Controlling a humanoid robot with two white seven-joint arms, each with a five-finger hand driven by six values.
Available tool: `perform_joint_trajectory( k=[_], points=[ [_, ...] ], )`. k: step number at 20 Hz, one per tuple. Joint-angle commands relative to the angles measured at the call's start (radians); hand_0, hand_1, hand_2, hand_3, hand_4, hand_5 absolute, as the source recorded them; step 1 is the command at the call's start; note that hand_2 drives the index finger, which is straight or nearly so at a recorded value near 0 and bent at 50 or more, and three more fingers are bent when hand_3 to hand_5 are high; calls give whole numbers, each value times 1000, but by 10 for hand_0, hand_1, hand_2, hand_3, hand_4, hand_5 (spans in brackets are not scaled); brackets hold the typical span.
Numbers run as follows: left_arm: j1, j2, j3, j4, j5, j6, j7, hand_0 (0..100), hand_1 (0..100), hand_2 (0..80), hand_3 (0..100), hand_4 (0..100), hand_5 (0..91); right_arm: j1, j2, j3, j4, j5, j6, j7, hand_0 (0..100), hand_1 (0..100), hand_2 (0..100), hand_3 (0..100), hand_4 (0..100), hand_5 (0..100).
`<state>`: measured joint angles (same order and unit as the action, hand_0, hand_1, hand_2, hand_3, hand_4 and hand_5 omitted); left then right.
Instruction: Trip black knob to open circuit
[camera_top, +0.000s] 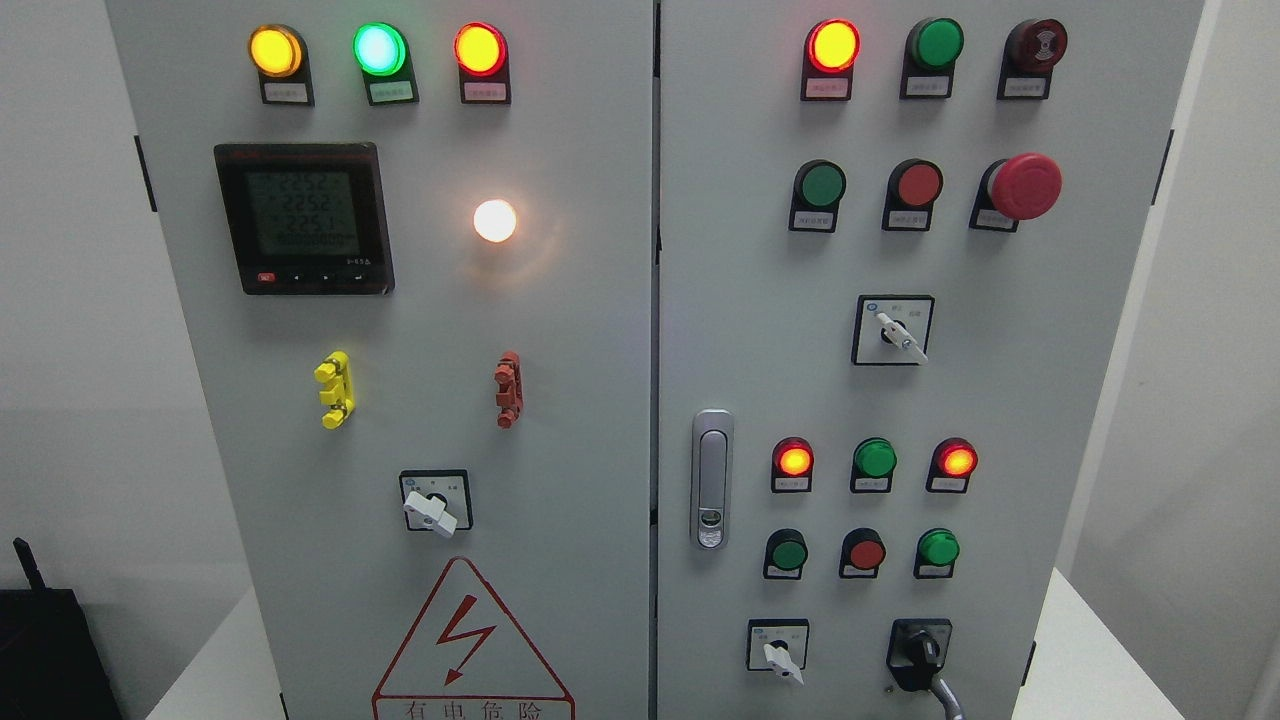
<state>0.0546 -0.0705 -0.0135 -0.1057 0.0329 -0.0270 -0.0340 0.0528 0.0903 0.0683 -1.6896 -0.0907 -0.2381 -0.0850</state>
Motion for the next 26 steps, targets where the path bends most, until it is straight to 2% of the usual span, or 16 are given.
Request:
perform_joint_trajectory(
  k=[1,26],
  points=[
    [-4,0,1,0,2,-2,0,120,389,0,0,0,0,-10,-1,38,-36,6,-12,17,63,112,0,1000,1000,1000],
    [-2,-2,1,0,2,-2,0,120,389,0,0,0,0,-14,-1,42,-38,6,-15,19,68,106,0,1000,1000,1000]
  ],
)
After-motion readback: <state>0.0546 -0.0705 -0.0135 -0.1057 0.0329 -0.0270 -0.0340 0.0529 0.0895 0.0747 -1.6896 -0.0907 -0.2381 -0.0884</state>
